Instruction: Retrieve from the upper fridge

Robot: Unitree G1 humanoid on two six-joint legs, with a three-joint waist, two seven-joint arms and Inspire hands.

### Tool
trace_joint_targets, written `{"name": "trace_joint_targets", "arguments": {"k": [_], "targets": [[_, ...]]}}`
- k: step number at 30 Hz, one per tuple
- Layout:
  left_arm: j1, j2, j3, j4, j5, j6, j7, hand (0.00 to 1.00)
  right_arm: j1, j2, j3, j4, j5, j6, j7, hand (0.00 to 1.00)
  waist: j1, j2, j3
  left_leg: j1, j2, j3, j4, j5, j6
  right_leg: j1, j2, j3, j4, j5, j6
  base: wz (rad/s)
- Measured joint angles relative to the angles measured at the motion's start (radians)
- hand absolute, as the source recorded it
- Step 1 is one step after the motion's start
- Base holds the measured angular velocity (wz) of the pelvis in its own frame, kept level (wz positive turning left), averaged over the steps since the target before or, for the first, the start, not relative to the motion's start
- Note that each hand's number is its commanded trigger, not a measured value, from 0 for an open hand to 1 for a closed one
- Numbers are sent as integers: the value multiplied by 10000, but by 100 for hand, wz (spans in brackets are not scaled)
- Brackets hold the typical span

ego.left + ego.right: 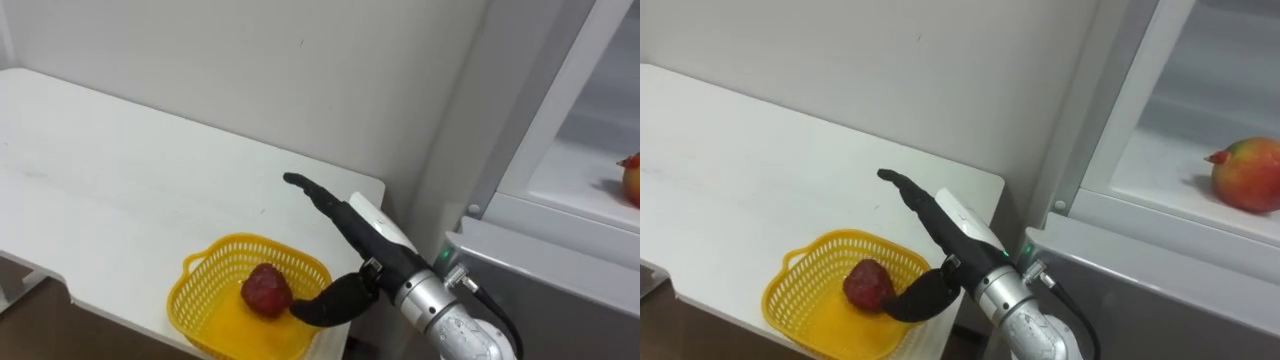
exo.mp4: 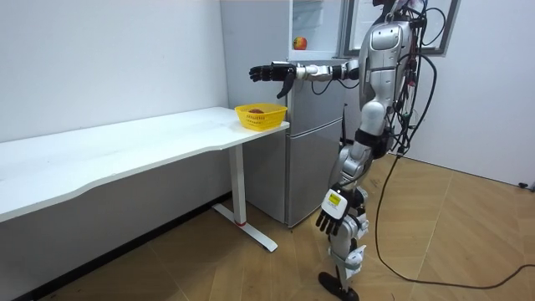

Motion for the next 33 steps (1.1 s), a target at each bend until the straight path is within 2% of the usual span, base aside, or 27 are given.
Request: {"name": "trace_joint_targets", "arguments": {"k": [15, 20, 21, 23, 25, 27, 29, 33], "targets": [[-21, -2, -9, -2, -3, 10, -2, 0, 0, 33, -1, 6, 67, 92, -1, 0, -22, -1, -6, 14, -14, 13, 1, 8, 9, 5, -13, 18, 12, 17, -7, 0], [-16, -16, -49, 9, -2, 12, -3, 0, 4, 71, -35, -143, 531, 130, -21, 0, -97, 47, -29, 14, -21, 27, 7, 20, 24, 32, -41, -15, -3, 46, -24, 1], [10, -41, -38, 3, -1, 10, -3, 0, 7, 69, -142, -491, 555, 295, -20, 0, -185, 89, -39, -1, -28, 46, 7, 28, 38, 22, -48, 5, -24, 58, -1, 0], [57, -127, 124, 10, 7, 4, 3, 0, 22, 76, -359, -1207, 746, 362, -78, 0, -292, 165, -48, -1, -56, 71, -1, 45, 65, -1, -64, 52, -23, 76, 7, -7], [90, -221, 246, 13, 3, -49, 97, 0, 14, 27, -798, -2285, 903, 318, -246, 0, -303, 273, -106, 71, -71, 179, -19, 53, 88, 28, -62, 141, -24, 148, -58, -10], [91, -233, 335, 14, -12, -88, 202, 0, 12, 30, -1244, -2998, 1152, 242, -488, 0, -338, 359, -67, 201, -74, 249, -52, 45, 108, 121, -66, 163, -30, 142, -44, -5], [108, -241, 422, 32, -14, -94, 212, 0, 40, 19, -1786, -3712, 1229, 203, -783, 0, -369, 382, -86, 342, -67, 419, -164, 39, 135, 147, -59, 288, -27, 133, -26, -19], [275, -249, 615, 121, -58, -215, 292, 0, 289, -345, -2622, -5433, 1862, 113, -1426, 0, -780, 531, -145, 548, -73, 782, -260, -15, 234, 190, -54, 523, -26, 163, 58, -22]]}}
